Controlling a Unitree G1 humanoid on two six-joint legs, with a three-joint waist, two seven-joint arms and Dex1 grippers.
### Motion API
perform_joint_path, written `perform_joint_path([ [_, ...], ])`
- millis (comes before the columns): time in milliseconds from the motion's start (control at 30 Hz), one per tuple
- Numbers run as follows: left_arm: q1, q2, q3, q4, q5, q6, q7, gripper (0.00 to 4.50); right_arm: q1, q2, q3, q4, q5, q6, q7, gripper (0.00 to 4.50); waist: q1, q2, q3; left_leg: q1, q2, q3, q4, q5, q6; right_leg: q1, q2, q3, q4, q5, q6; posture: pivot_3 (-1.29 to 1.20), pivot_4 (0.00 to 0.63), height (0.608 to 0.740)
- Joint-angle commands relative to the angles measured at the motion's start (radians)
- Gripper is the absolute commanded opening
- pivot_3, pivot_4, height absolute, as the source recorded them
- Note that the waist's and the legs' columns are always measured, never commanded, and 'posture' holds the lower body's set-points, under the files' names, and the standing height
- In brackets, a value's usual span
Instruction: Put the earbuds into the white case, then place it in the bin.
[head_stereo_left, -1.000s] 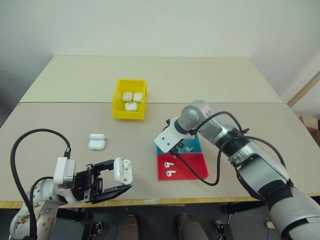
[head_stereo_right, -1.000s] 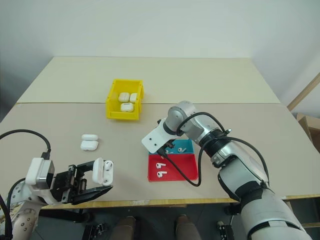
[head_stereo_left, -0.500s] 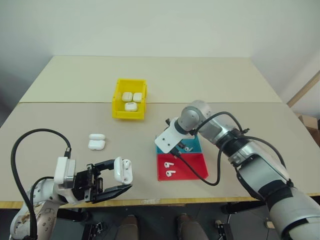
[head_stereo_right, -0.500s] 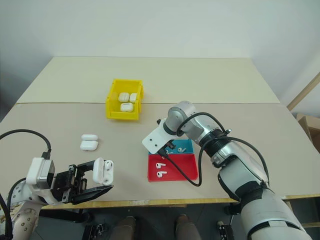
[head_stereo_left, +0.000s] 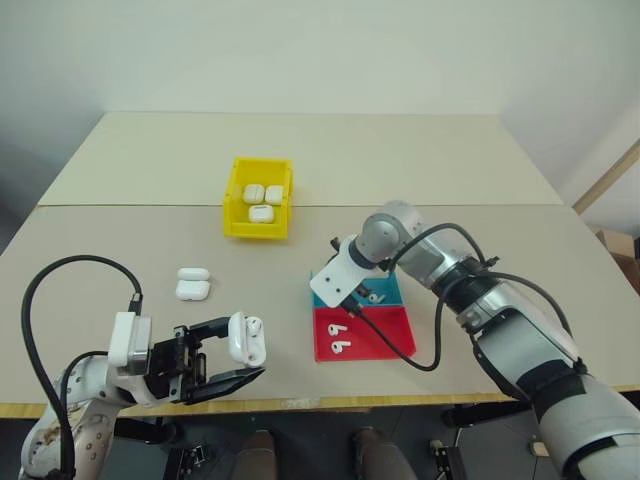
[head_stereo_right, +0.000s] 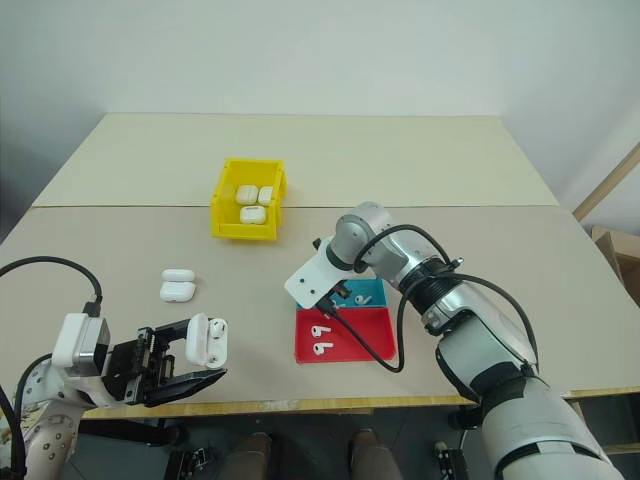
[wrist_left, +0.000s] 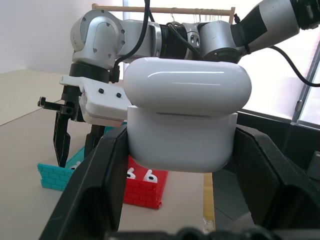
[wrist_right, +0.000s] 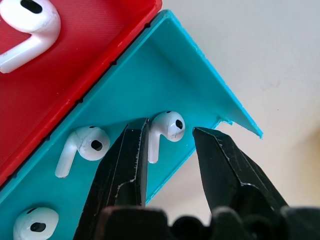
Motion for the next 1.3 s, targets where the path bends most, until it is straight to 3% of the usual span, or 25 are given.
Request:
perform_joint_path([
  [33, 0.001, 0.001, 0.003, -0.038, -0.006, -0.019, 0.004, 2.8, -0.005, -0.002, -0.004, -0.011, -0.002, -0.029, 0.008, 1.87, 0.0, 0.0, 0.0, 0.0, 0.0, 0.0, 0.0, 0.0, 0.0, 0.0, 0.0, 0.0, 0.0, 0.0, 0.0, 0.0, 0.15, 0.74],
  [333, 0.002, 0.002, 0.004, -0.035, -0.005, -0.019, 0.003, 2.8, -0.006, -0.001, -0.003, -0.003, 0.001, -0.045, 0.023, 1.87, 0.0, 0.0, 0.0, 0.0, 0.0, 0.0, 0.0, 0.0, 0.0, 0.0, 0.0, 0.0, 0.0, 0.0, 0.0, 0.0, 0.15, 0.74],
  [433, 0.001, 0.004, 0.004, -0.032, -0.003, -0.019, 0.002, 2.8, -0.004, 0.0, -0.004, -0.004, 0.002, -0.039, 0.031, 1.35, 0.0, 0.0, 0.0, 0.0, 0.0, 0.0, 0.0, 0.0, 0.0, 0.0, 0.0, 0.0, 0.0, 0.0, 0.0, 0.0, 0.15, 0.74],
  [867, 0.008, 0.014, 0.005, -0.034, -0.013, -0.01, -0.009, 2.8, -0.016, -0.004, -0.024, -0.015, 0.005, -0.018, 0.03, 1.35, 0.0, 0.0, 0.0, 0.0, 0.0, 0.0, 0.0, 0.0, 0.0, 0.0, 0.0, 0.0, 0.0, 0.0, 0.0, 0.0, 0.15, 0.74],
  [933, 0.007, 0.013, 0.003, -0.034, -0.012, -0.012, -0.01, 2.8, -0.025, -0.01, -0.053, -0.049, 0.043, 0.058, 0.08, 1.35, 0.0, 0.0, 0.0, 0.0, 0.0, 0.0, 0.0, 0.0, 0.0, 0.0, 0.0, 0.0, 0.0, 0.0, 0.0, 0.0, 0.15, 0.74],
  [1167, -0.006, 0.006, -0.008, -0.027, -0.014, -0.015, -0.014, 2.8, 0.007, -0.063, -0.2, -0.312, 0.206, 0.641, 0.271, 1.35, 0.003, 0.001, 0.0, -0.001, 0.0, -0.001, 0.0, 0.0, 0.0, -0.001, 0.0, 0.0, 0.0, 0.0, 0.0, 0.0, 0.15, 0.74],
  [1300, -0.014, -0.001, -0.02, -0.017, -0.009, -0.018, -0.017, 2.8, 0.069, -0.12, -0.201, -0.464, 0.222, 0.873, 0.264, 1.35, 0.006, 0.001, 0.0, -0.001, 0.0, -0.001, 0.0, 0.0, 0.0, 0.0, 0.0, -0.001, -0.001, 0.0, 0.0, 0.0, 0.15, 0.74],
])
